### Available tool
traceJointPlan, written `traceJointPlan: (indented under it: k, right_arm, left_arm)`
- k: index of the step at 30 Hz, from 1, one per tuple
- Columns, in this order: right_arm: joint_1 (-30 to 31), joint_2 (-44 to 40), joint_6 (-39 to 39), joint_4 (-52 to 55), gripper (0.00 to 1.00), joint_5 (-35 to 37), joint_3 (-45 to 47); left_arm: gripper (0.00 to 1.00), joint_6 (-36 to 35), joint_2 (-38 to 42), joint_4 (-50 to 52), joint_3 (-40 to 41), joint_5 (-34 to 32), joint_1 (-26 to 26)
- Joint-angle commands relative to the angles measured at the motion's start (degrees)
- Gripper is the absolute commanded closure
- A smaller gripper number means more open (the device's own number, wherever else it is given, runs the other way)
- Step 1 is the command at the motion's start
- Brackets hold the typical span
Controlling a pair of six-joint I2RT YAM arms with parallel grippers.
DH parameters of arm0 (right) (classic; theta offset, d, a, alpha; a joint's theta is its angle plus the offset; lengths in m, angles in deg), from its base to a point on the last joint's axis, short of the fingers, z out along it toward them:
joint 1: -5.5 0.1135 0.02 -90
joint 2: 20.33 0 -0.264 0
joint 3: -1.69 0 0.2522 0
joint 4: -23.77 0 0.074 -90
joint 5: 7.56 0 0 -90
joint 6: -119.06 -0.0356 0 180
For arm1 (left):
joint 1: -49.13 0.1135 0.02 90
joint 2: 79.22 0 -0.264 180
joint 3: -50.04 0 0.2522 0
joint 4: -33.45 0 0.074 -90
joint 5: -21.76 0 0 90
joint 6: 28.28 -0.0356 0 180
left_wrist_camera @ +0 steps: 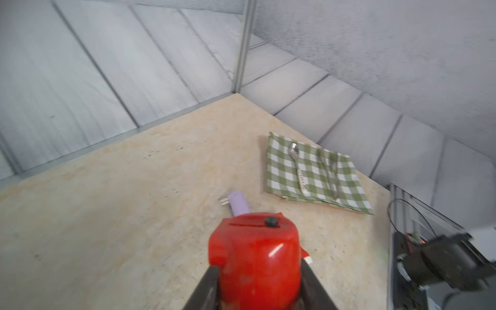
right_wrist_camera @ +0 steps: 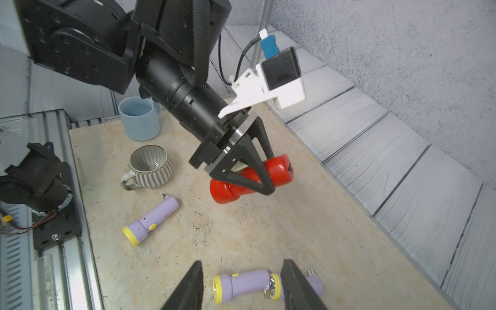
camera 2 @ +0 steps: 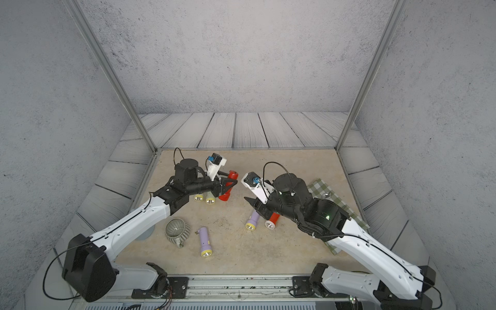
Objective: Close the plug at the bottom of the flashlight
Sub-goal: Place the flashlight at the center of the board.
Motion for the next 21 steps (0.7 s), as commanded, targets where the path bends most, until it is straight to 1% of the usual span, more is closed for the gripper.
traceJointPlan:
  k: [1, 5, 9, 14, 17, 21]
  right_arm:
    - [-0.2, -2.2, -3.7, -1.0, 0.50, 5.6, 1.9]
    - [-0.3, -3.5, -6.3, -0.5, 0.50, 7.9, 3.8]
    - [-0.4, -5.0, -9.5, -1.0, 0.50, 9.7, 6.4]
    - [-0.4, -6.6, -11.2, -1.3, 0.50, 11.1, 8.8]
    - [-0.3, -7.4, -11.2, -1.4, 0.50, 11.1, 9.7]
    - [-0.4, -7.8, -11.3, -2.0, 0.50, 11.4, 10.8]
  left_arm:
    - [1.00, 6.7, -2.4, 4.4, -3.0, -13.2, 0.0]
    - [1.00, 12.3, -5.2, 7.5, -4.4, -22.4, -0.1]
    - [1.00, 16.7, -8.0, 11.3, -6.0, -29.5, -0.1]
    - [1.00, 20.0, -12.8, 15.4, -9.0, -33.8, -0.2]
    - [1.00, 21.7, -15.9, 16.3, -10.7, -34.5, -0.2]
    - [1.00, 22.2, -20.4, 17.0, -13.5, -34.5, -0.2]
